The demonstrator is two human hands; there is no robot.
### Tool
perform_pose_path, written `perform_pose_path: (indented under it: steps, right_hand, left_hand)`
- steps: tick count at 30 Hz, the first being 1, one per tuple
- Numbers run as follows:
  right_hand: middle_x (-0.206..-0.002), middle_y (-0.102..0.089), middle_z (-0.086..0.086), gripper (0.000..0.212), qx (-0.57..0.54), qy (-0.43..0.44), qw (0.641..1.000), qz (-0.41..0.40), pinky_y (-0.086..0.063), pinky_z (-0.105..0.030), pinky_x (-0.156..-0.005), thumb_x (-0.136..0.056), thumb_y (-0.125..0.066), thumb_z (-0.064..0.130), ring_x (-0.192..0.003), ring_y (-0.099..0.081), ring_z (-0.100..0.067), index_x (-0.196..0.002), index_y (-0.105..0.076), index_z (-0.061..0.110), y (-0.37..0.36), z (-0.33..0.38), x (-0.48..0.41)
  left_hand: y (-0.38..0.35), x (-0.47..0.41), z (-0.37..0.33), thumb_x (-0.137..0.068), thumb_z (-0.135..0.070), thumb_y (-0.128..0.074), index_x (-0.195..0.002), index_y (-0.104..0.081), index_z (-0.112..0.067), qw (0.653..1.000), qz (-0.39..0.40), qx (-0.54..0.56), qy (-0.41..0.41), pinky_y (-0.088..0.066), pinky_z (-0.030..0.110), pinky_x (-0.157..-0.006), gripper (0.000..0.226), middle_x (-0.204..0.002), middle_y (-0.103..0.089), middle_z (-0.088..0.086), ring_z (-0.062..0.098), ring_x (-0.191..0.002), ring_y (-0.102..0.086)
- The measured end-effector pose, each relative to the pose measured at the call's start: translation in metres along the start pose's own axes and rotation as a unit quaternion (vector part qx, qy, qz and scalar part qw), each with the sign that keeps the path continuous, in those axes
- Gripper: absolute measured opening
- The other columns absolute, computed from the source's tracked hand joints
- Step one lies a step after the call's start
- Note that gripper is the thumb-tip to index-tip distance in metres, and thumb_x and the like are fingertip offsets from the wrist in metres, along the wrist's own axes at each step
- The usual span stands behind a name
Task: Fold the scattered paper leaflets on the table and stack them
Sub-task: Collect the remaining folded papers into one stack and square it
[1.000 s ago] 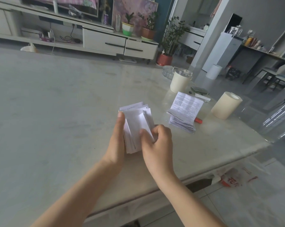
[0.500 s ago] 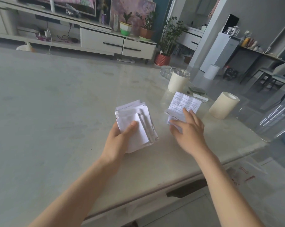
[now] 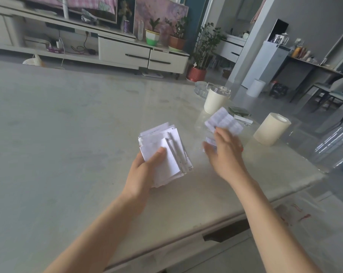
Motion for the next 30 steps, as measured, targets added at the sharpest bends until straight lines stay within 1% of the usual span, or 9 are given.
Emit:
perform_pose_path:
  steps: [3, 5, 7, 10, 17, 21, 23, 26, 30]
  right_hand:
    - [-0.102, -0.065, -0.013, 0.019, -0.192, -0.047, 0.959, -0.201, -0.04, -0.013, -0.084, -0.085, -0.053, 0.004, -0.093, -0.058, -0.017, -0.096, -0.068, -0.001, 0.072, -0.003, 0.009]
    - [-0.093, -0.065, -0.002, 0.025, -0.321, -0.123, 0.912, -0.222, -0.04, -0.005, -0.072, -0.083, -0.055, -0.006, -0.075, -0.055, 0.0, -0.089, -0.069, 0.014, 0.089, -0.009, 0.021]
    - [-0.08, -0.062, 0.007, 0.031, -0.416, -0.144, 0.881, -0.176, -0.04, -0.008, -0.06, -0.082, -0.059, -0.006, -0.06, -0.051, 0.003, -0.084, -0.063, 0.025, 0.085, 0.003, 0.026]
    - [-0.085, -0.065, 0.001, 0.033, -0.484, -0.144, 0.859, -0.088, -0.047, -0.016, -0.063, -0.08, -0.064, -0.006, -0.065, -0.056, -0.002, -0.089, -0.06, 0.025, 0.064, 0.033, 0.031]
    - [-0.08, -0.069, 0.002, 0.026, -0.531, -0.155, 0.833, -0.038, -0.05, -0.021, -0.066, -0.083, -0.067, 0.002, -0.07, -0.064, -0.006, -0.093, -0.057, 0.025, 0.032, 0.06, 0.037]
    - [-0.095, -0.067, 0.008, 0.022, -0.467, -0.162, 0.868, -0.046, -0.046, -0.021, -0.078, -0.084, -0.067, 0.013, -0.086, -0.06, -0.004, -0.098, -0.06, 0.03, 0.03, 0.055, 0.04]
    - [-0.113, -0.061, 0.01, 0.022, -0.492, -0.208, 0.845, 0.003, -0.041, -0.02, -0.089, -0.089, -0.061, 0.029, -0.104, -0.054, -0.003, -0.11, -0.06, 0.026, 0.011, 0.046, 0.043]
    - [-0.128, -0.054, 0.012, 0.067, -0.527, -0.238, 0.8, 0.159, -0.037, -0.031, -0.105, -0.078, -0.042, 0.074, -0.119, -0.049, -0.004, -0.125, -0.052, 0.028, -0.021, 0.056, 0.051]
    - [-0.106, -0.056, 0.017, 0.034, -0.515, -0.173, 0.814, 0.207, -0.043, -0.006, -0.074, -0.093, -0.039, 0.049, -0.094, -0.056, 0.012, -0.116, -0.04, 0.024, -0.022, 0.074, 0.056]
  left_hand:
    - [-0.002, -0.001, 0.003, -0.093, -0.024, -0.047, -0.102, -0.065, -0.018, 0.994, 0.009, 0.101, 0.045, -0.05, 0.022, -0.061, 0.02, -0.082, -0.072, -0.005, 0.008, -0.07, -0.068]
    - [-0.004, -0.001, 0.003, -0.093, -0.019, -0.044, -0.093, -0.064, -0.015, 0.98, 0.018, 0.185, 0.07, -0.052, 0.019, -0.058, 0.02, -0.073, -0.072, -0.003, 0.009, -0.062, -0.067]
    - [-0.004, -0.001, -0.001, -0.089, -0.019, -0.046, -0.092, -0.064, -0.014, 0.97, 0.03, 0.23, 0.076, -0.05, 0.024, -0.066, 0.019, -0.075, -0.071, -0.001, 0.012, -0.062, -0.066]
    - [-0.006, -0.002, -0.004, -0.079, -0.023, -0.05, -0.096, -0.068, -0.013, 0.965, 0.069, 0.242, 0.081, -0.047, 0.03, -0.077, 0.026, -0.084, -0.07, 0.002, 0.016, -0.07, -0.066]
    - [-0.013, 0.004, -0.009, -0.074, -0.024, -0.052, -0.084, -0.076, -0.013, 0.962, 0.117, 0.232, 0.083, -0.055, 0.026, -0.069, 0.028, -0.087, -0.07, 0.004, 0.016, -0.072, -0.067]
    - [-0.013, 0.004, -0.012, -0.076, -0.021, -0.052, -0.092, -0.067, -0.012, 0.974, 0.101, 0.194, 0.064, -0.056, 0.021, -0.062, 0.024, -0.081, -0.072, 0.002, 0.013, -0.067, -0.068]
    - [-0.014, 0.004, -0.013, -0.083, -0.017, -0.052, -0.094, -0.066, -0.012, 0.983, 0.097, 0.152, 0.043, -0.055, 0.019, -0.059, 0.019, -0.078, -0.072, 0.0, 0.01, -0.066, -0.068]
    - [-0.01, 0.003, -0.015, -0.074, -0.014, -0.066, -0.109, -0.06, -0.011, 0.996, 0.075, 0.032, -0.021, -0.053, 0.02, -0.06, 0.036, -0.09, -0.073, 0.002, 0.011, -0.073, -0.069]
    - [-0.015, 0.008, -0.016, -0.083, -0.019, -0.068, -0.117, -0.049, -0.018, 0.988, 0.082, -0.096, -0.089, -0.053, 0.02, -0.071, 0.039, -0.113, -0.065, 0.006, 0.01, -0.095, -0.066]
Point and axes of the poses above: each hand's wrist, its own x-axis away from the middle knuckle, its own y-axis out of the back of the hand, z = x × y, the point moved 10 cm from there along -x, towards the middle knuckle
